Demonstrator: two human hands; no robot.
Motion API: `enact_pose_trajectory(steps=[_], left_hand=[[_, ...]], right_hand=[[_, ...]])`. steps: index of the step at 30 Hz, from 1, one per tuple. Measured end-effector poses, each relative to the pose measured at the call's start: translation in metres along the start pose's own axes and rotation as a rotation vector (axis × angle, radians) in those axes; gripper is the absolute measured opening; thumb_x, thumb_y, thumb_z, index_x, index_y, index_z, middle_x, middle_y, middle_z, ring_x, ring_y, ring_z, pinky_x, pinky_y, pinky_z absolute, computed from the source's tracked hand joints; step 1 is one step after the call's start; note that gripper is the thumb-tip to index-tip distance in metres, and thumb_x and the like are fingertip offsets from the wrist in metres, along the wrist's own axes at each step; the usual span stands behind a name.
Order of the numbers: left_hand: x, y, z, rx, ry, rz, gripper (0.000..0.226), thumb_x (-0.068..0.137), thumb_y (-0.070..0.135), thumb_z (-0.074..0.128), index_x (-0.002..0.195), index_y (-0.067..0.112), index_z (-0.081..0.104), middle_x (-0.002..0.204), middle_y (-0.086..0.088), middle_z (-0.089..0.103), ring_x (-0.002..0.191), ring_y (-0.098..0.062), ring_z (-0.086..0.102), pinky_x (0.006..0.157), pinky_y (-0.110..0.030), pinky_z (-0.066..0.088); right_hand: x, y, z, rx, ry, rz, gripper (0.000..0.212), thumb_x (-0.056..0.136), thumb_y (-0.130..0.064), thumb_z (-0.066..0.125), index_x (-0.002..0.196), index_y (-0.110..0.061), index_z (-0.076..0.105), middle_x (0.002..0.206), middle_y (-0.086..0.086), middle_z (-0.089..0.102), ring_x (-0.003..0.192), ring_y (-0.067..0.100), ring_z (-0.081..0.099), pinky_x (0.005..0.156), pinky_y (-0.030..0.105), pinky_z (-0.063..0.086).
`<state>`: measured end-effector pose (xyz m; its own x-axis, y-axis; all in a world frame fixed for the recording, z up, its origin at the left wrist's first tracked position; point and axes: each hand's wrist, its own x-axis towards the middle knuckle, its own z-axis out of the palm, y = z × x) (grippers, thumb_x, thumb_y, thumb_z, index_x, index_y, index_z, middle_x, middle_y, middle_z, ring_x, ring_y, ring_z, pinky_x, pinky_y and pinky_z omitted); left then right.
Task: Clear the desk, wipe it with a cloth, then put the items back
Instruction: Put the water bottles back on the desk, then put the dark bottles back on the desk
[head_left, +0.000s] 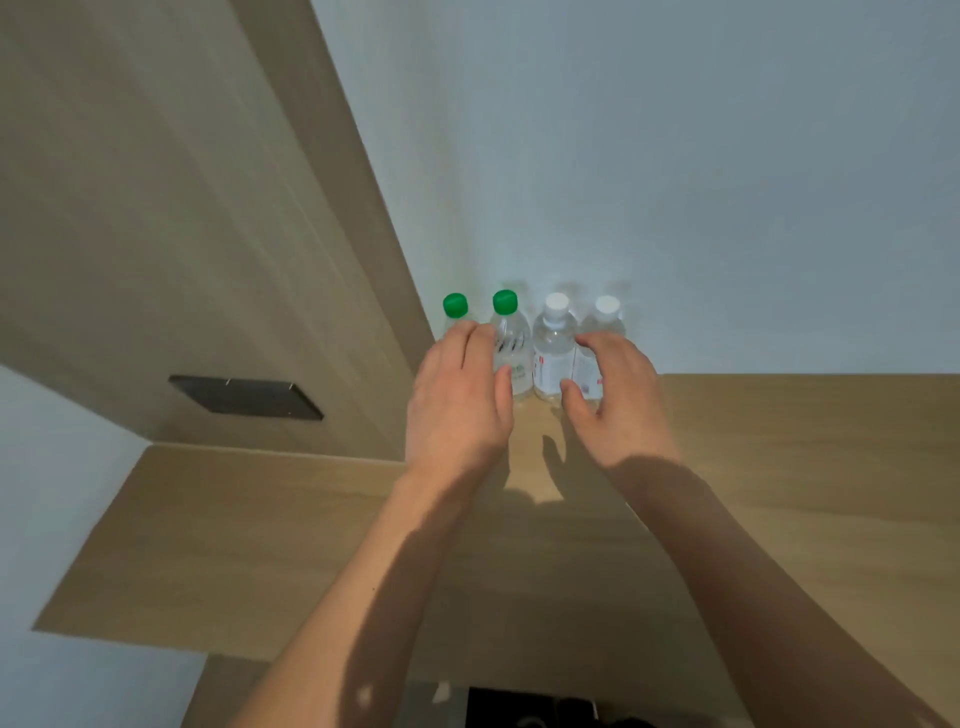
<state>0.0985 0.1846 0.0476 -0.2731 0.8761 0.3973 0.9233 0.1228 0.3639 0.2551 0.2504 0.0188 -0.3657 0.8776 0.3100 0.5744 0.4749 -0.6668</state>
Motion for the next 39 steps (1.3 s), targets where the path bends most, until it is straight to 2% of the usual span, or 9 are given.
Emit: enact_pose_trajectory(steps=[6, 11, 16, 20, 24, 28, 31, 39], left_hand=[[-0.049, 0.007, -0.005, -0.053, -0.073, 0.052, 0.038, 0.098, 0.020, 0.060, 0.131, 0.001, 0.058, 0.130, -0.016, 0.059, 0.120, -0.036, 0.055, 0.103, -0.044, 0.043], [-0.079, 0.067, 0.002, -0.138, -0.094, 0.169, 0.035, 0.096, 0.017, 0.063, 0.127, 0.001, 0.059, 0.125, -0.016, 0.060, 0.112, -0.035, 0.058, 0.097, -0.045, 0.047], [-0.098, 0.141, 0.016, -0.202, -0.127, 0.298, 0.035, 0.096, 0.014, 0.061, 0.129, 0.002, 0.058, 0.127, -0.016, 0.058, 0.116, -0.035, 0.056, 0.099, -0.046, 0.046], [-0.119, 0.229, 0.037, -0.264, -0.156, 0.370, 0.034, 0.099, 0.014, 0.058, 0.130, 0.001, 0.057, 0.129, -0.016, 0.057, 0.119, -0.031, 0.055, 0.102, -0.041, 0.043], [-0.154, 0.349, 0.064, -0.313, -0.212, 0.468, 0.037, 0.102, 0.021, 0.054, 0.136, 0.005, 0.054, 0.134, -0.013, 0.055, 0.124, -0.026, 0.054, 0.106, -0.038, 0.043], [-0.199, 0.471, 0.090, -0.364, -0.244, 0.632, 0.039, 0.103, 0.025, 0.053, 0.138, 0.009, 0.054, 0.137, -0.009, 0.055, 0.126, -0.022, 0.053, 0.108, -0.034, 0.042], [-0.232, 0.548, 0.106, -0.397, -0.285, 0.744, 0.039, 0.102, 0.026, 0.054, 0.139, 0.011, 0.054, 0.138, -0.007, 0.054, 0.127, -0.021, 0.052, 0.108, -0.033, 0.042], [-0.277, 0.697, 0.145, -0.482, -0.364, 0.982, 0.038, 0.099, 0.022, 0.057, 0.133, 0.007, 0.057, 0.133, -0.011, 0.056, 0.118, -0.027, 0.056, 0.101, -0.038, 0.046]], right_hand=[[-0.078, -0.013, -0.038, -0.081, 0.034, 0.115, 0.046, 0.092, -0.015, 0.061, 0.137, -0.011, 0.051, 0.136, 0.006, 0.055, 0.129, 0.023, 0.043, 0.106, 0.020, 0.022], [-0.146, -0.005, -0.096, -0.138, 0.138, 0.257, 0.045, 0.095, -0.018, 0.057, 0.139, -0.015, 0.049, 0.140, 0.000, 0.052, 0.133, 0.016, 0.038, 0.109, 0.018, 0.019], [-0.200, 0.020, -0.155, -0.159, 0.212, 0.361, 0.049, 0.098, -0.025, 0.054, 0.145, -0.022, 0.041, 0.146, -0.007, 0.044, 0.138, 0.007, 0.031, 0.110, 0.020, 0.018], [-0.256, 0.060, -0.226, -0.184, 0.276, 0.440, 0.048, 0.097, -0.023, 0.055, 0.144, -0.020, 0.043, 0.145, -0.005, 0.045, 0.138, 0.011, 0.033, 0.112, 0.021, 0.019], [-0.324, 0.112, -0.313, -0.265, 0.392, 0.542, 0.046, 0.095, -0.020, 0.059, 0.139, -0.015, 0.049, 0.140, 0.002, 0.051, 0.133, 0.016, 0.038, 0.110, 0.019, 0.020], [-0.398, 0.158, -0.392, -0.301, 0.494, 0.649, 0.045, 0.096, -0.023, 0.058, 0.140, -0.019, 0.048, 0.142, -0.002, 0.048, 0.135, 0.013, 0.035, 0.113, 0.029, 0.030], [-0.449, 0.183, -0.442, -0.324, 0.580, 0.722, 0.045, 0.095, -0.021, 0.059, 0.139, -0.017, 0.050, 0.141, 0.000, 0.049, 0.136, 0.016, 0.037, 0.115, 0.031, 0.029], [-0.517, 0.249, -0.531, -0.342, 0.716, 0.862, 0.046, 0.094, -0.020, 0.060, 0.139, -0.020, 0.049, 0.141, -0.003, 0.049, 0.134, 0.013, 0.038, 0.112, 0.024, 0.023]])
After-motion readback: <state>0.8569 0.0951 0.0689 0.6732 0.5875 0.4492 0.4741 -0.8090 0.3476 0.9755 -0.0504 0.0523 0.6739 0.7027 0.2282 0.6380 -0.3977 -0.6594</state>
